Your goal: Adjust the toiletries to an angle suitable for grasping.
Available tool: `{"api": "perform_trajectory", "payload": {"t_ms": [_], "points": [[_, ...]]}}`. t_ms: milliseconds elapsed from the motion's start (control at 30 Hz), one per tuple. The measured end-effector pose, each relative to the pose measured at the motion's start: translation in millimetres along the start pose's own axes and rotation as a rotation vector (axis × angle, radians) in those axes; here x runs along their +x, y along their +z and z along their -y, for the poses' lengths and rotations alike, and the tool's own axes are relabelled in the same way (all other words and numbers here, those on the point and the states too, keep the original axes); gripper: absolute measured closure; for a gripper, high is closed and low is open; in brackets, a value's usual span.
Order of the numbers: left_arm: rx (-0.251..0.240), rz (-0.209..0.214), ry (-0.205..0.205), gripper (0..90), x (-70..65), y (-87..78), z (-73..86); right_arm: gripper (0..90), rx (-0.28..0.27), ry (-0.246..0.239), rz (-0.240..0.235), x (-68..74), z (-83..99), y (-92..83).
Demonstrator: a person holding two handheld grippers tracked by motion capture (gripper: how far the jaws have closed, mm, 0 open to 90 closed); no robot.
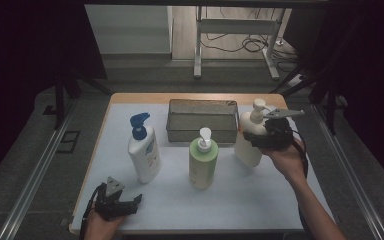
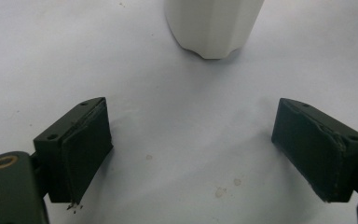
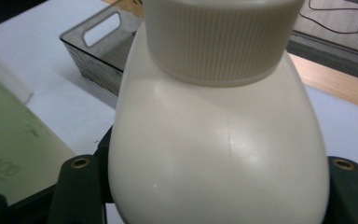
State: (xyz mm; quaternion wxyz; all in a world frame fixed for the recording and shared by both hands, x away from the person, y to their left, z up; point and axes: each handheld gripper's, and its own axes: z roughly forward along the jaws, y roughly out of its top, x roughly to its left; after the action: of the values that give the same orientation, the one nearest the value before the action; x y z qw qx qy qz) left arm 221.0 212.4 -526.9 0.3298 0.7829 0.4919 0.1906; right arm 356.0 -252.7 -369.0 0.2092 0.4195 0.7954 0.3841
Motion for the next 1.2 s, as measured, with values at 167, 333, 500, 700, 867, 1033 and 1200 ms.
{"api": "perform_trajectory", "payload": {"t_ms": [167, 333, 500, 700, 867, 1033, 1200], "points": [[0.000, 0.000, 0.003, 11.4, 0.2, 0.0, -0.1, 36.0, -0.014, -0.013, -0.025, 5.7, -10.6, -8.8], [0.000, 0.000, 0.003, 11.4, 0.3, 0.0, -0.1, 36.0, -0.030, -0.025, -0.048, 10.3, -23.1, -15.4], [-0.002, 0.000, 0.001, 11.4, 0.1, 0.2, -0.1, 36.1, -0.036, -0.034, -0.058, 14.2, -32.9, -17.7], [-0.002, 0.000, 0.001, 11.4, 0.1, 0.2, -0.1, 36.1, -0.049, -0.052, -0.067, 19.7, -46.8, -18.0], [-0.002, 0.000, 0.001, 11.4, 0.2, 0.2, -0.1, 36.2, -0.054, -0.066, -0.069, 23.6, -55.6, -16.5], [-0.001, 0.001, 0.001, 11.4, 0.2, 0.1, -0.1, 36.2, -0.063, -0.073, -0.077, 27.0, -67.0, -14.0], [-0.002, 0.001, 0.001, 11.4, 0.2, 0.2, -0.1, 36.2, -0.070, -0.069, -0.083, 27.8, -73.6, -11.1]]}}
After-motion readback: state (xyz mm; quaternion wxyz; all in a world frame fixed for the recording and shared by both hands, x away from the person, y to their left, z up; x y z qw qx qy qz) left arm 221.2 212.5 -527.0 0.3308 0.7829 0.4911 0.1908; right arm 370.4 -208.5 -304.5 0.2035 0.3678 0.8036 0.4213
